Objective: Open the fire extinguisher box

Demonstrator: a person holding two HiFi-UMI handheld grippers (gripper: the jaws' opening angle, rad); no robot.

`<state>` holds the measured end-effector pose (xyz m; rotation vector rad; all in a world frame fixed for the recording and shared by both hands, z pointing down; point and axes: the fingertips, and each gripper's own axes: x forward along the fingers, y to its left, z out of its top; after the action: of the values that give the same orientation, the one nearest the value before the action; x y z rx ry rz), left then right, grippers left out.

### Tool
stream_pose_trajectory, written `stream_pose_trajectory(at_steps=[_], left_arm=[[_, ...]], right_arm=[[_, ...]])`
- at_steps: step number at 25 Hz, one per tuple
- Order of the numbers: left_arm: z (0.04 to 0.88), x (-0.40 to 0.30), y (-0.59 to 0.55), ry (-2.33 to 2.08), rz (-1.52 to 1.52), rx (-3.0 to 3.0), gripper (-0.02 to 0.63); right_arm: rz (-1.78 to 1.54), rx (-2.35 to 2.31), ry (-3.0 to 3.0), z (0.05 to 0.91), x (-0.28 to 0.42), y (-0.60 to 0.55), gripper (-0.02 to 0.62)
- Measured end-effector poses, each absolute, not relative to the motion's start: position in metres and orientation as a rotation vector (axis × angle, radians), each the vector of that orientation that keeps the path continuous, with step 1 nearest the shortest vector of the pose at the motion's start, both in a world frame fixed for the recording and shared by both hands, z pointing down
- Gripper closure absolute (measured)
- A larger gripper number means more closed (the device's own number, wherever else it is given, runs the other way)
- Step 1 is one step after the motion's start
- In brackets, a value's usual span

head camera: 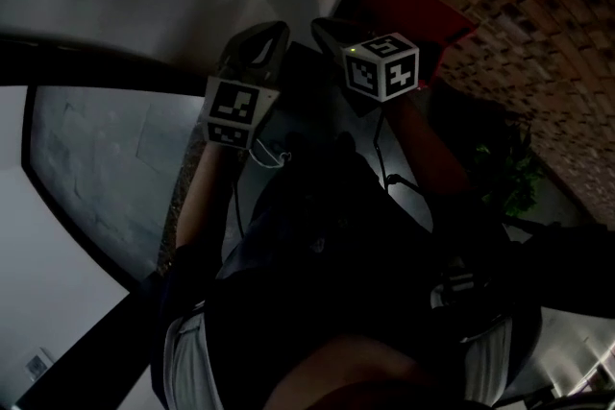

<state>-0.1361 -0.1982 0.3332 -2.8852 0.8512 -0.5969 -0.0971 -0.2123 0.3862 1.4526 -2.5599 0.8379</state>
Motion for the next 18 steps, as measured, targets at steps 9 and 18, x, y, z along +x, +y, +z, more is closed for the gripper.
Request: stream_pose_trajectory(at_steps=[9, 18], left_arm=[[0.310, -0.126, -0.195, 0.887, -0.487, -2.956, 0.611], [0.305, -0.121, -0.195, 0.808, -0.492, -3.014, 0.611]], right_arm=[[0.829, 1.457, -2.590, 0.367, -0.095, -0.221, 0.594], [1.020, 1.478, -2.618, 0.359, -0.082, -0.219, 0.594]])
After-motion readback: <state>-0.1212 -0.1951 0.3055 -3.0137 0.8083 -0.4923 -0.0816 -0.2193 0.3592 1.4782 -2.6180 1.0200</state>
